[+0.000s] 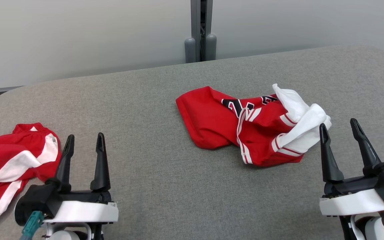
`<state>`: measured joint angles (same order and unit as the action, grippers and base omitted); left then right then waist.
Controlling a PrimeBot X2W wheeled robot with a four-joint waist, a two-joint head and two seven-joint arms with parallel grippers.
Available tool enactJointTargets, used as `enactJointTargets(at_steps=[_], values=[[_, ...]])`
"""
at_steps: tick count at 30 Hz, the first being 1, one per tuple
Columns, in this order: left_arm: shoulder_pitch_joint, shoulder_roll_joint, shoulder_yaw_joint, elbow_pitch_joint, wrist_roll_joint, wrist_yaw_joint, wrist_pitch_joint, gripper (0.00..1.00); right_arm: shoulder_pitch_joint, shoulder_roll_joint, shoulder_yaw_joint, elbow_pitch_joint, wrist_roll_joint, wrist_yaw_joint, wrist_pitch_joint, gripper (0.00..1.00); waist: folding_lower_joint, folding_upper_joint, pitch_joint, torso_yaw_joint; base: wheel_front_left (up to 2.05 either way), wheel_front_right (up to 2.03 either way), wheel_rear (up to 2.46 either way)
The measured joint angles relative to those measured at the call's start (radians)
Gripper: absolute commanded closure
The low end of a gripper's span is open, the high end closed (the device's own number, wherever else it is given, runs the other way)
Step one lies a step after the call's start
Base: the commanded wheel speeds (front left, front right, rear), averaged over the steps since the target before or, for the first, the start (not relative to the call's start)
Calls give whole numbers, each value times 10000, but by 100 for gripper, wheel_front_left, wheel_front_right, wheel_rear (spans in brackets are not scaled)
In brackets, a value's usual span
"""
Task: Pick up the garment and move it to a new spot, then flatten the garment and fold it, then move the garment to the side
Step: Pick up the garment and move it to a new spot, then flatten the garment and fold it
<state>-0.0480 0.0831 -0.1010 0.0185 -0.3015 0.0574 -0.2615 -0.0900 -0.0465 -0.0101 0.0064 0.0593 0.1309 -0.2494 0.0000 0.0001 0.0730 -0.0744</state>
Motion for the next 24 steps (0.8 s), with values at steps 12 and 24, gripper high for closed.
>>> enactJointTargets(at_steps=[12, 24], values=[[467, -334, 1020, 297, 387, -462, 0, 0, 153, 0, 194, 389, 17, 0, -54, 0, 0, 0, -217, 106, 0, 0, 0], [395, -337, 359, 671, 82, -594, 0, 0, 110, 0, 466, 407, 15, 0, -65, 0, 0, 0, -47, -33, 0, 0, 0]])
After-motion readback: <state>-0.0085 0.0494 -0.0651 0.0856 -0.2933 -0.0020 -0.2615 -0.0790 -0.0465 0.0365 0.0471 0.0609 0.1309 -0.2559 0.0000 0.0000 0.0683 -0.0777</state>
